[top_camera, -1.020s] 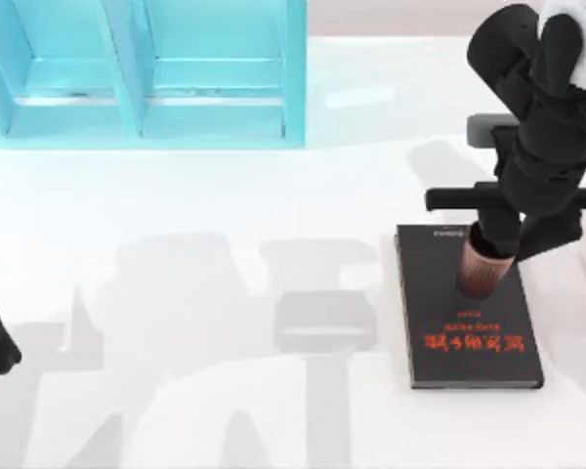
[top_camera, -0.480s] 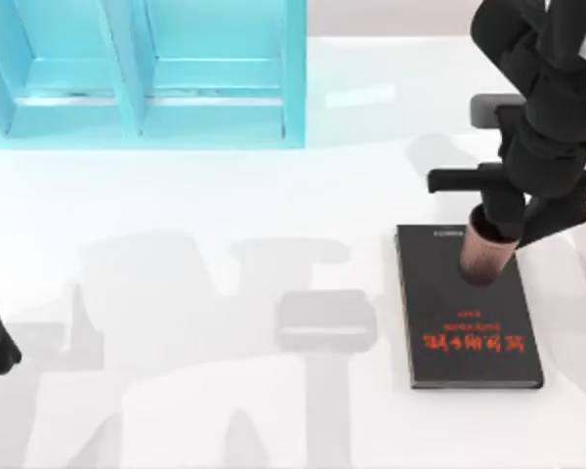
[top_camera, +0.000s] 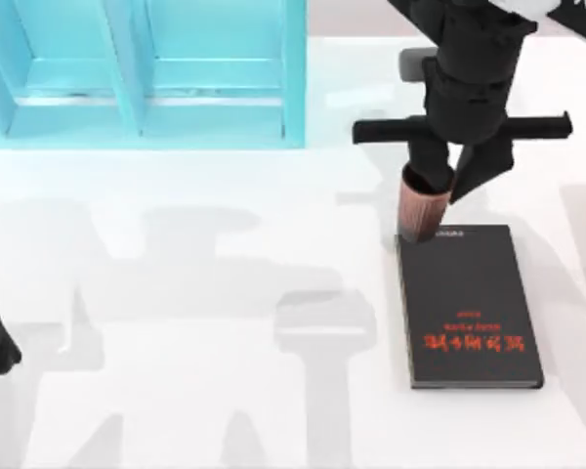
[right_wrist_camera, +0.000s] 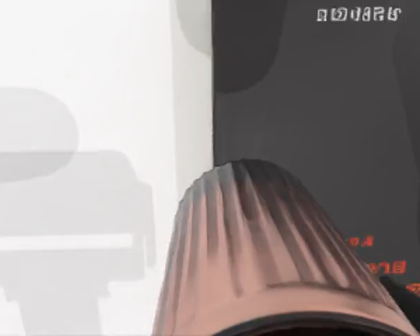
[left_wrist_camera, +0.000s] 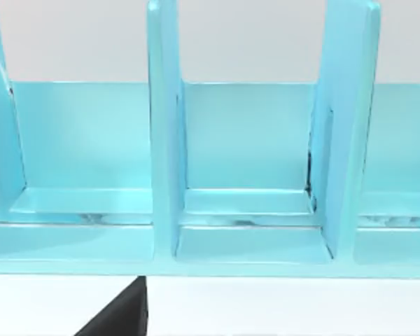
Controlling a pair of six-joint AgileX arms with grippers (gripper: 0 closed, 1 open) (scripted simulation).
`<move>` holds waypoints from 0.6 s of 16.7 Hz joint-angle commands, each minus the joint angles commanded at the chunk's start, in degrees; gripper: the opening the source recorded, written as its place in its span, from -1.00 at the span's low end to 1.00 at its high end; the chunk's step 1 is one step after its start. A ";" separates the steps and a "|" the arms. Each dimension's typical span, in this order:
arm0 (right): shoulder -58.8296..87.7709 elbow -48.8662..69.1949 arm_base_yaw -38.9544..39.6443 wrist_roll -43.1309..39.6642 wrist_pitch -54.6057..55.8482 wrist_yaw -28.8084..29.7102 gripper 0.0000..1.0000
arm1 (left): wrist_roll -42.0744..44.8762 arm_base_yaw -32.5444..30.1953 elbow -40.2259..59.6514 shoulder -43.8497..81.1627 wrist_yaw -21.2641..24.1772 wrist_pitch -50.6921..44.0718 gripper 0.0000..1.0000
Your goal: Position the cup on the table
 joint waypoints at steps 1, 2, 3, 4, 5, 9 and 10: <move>2.23 4.91 0.94 0.96 -2.08 0.24 -1.00 | 0.00 0.00 0.00 0.00 0.00 0.00 1.00; 4.37 9.55 1.88 1.88 -4.09 0.48 -1.00 | 0.00 0.00 0.00 0.00 0.00 0.00 1.00; 6.33 13.66 2.77 2.75 -5.95 0.71 -1.00 | 0.00 0.00 0.00 0.00 0.00 0.00 1.00; 8.07 17.20 3.59 3.55 -7.61 0.93 -1.00 | 0.00 0.00 0.00 0.00 0.00 0.00 1.00; 9.54 20.13 4.31 4.26 -9.04 1.14 -1.00 | 0.00 0.00 0.00 0.00 0.00 0.00 1.00; 12.51 25.94 5.89 5.80 -11.99 1.62 -1.00 | 0.00 0.00 0.00 0.00 0.00 0.00 1.00; 12.54 26.00 5.91 5.81 -12.01 1.62 -1.00 | 0.00 0.00 0.00 0.00 0.00 0.00 1.00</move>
